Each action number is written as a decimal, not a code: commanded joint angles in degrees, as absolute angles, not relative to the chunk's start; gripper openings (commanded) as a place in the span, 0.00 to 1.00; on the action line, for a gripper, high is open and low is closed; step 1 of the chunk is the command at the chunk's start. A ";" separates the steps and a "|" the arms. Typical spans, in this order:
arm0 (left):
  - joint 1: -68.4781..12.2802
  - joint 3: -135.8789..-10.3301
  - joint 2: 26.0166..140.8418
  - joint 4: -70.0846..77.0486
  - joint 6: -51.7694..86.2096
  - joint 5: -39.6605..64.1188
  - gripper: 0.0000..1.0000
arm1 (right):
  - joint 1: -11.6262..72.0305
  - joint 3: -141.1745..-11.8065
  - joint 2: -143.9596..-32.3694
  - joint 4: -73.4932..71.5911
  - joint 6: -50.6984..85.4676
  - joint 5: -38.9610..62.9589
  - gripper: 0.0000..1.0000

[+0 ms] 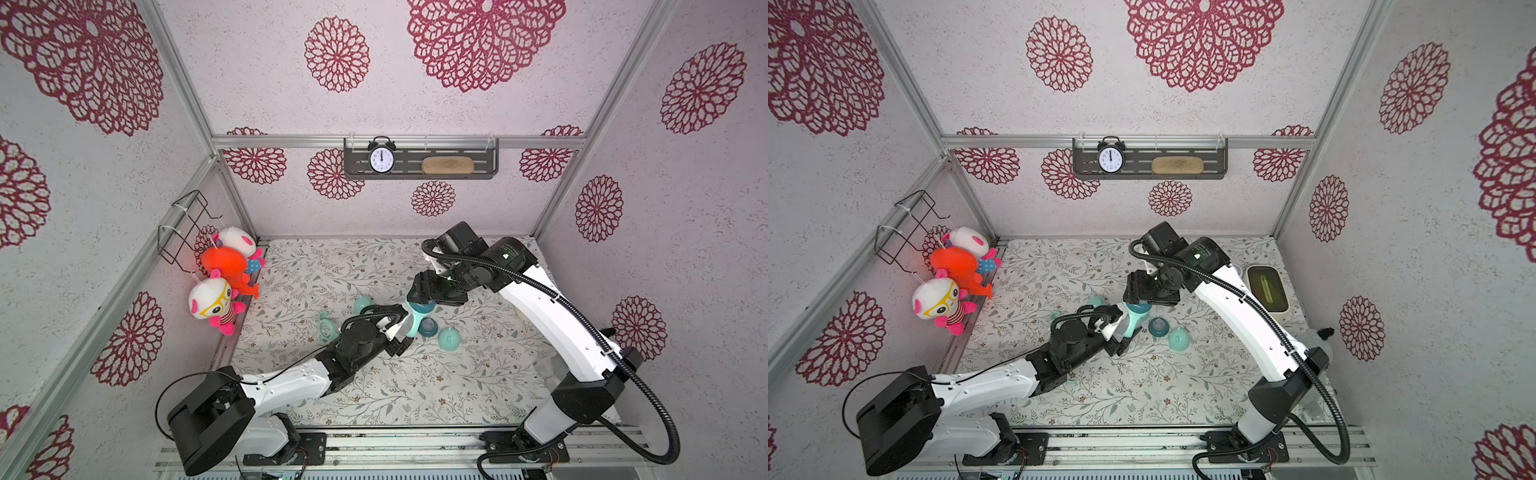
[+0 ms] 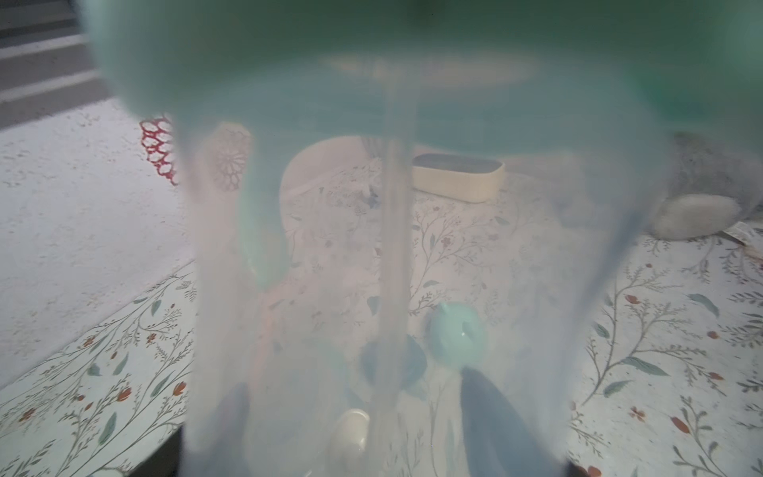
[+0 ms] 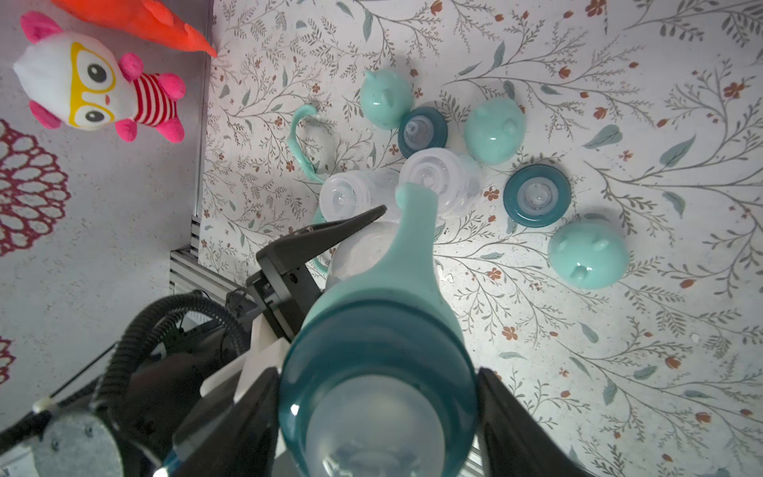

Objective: Assemble the baby bottles
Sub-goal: Close the nipple on the baby bottle.

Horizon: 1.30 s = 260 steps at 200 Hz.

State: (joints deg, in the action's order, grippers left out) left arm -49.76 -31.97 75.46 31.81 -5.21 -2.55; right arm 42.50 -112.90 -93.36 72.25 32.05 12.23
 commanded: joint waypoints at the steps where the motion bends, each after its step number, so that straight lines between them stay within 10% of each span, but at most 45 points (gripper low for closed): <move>1: -47.42 -32.92 71.64 33.99 -2.95 9.83 0.00 | 43.24 -113.99 -93.80 75.07 23.60 12.35 0.52; 148: -53.18 -32.65 75.47 42.62 -6.21 -9.25 0.00 | 43.08 -112.76 -94.22 76.58 42.08 12.78 0.53; 260: -54.25 -31.28 77.33 47.02 -7.14 -10.31 0.00 | 42.60 -116.85 -94.54 76.81 41.71 12.74 0.77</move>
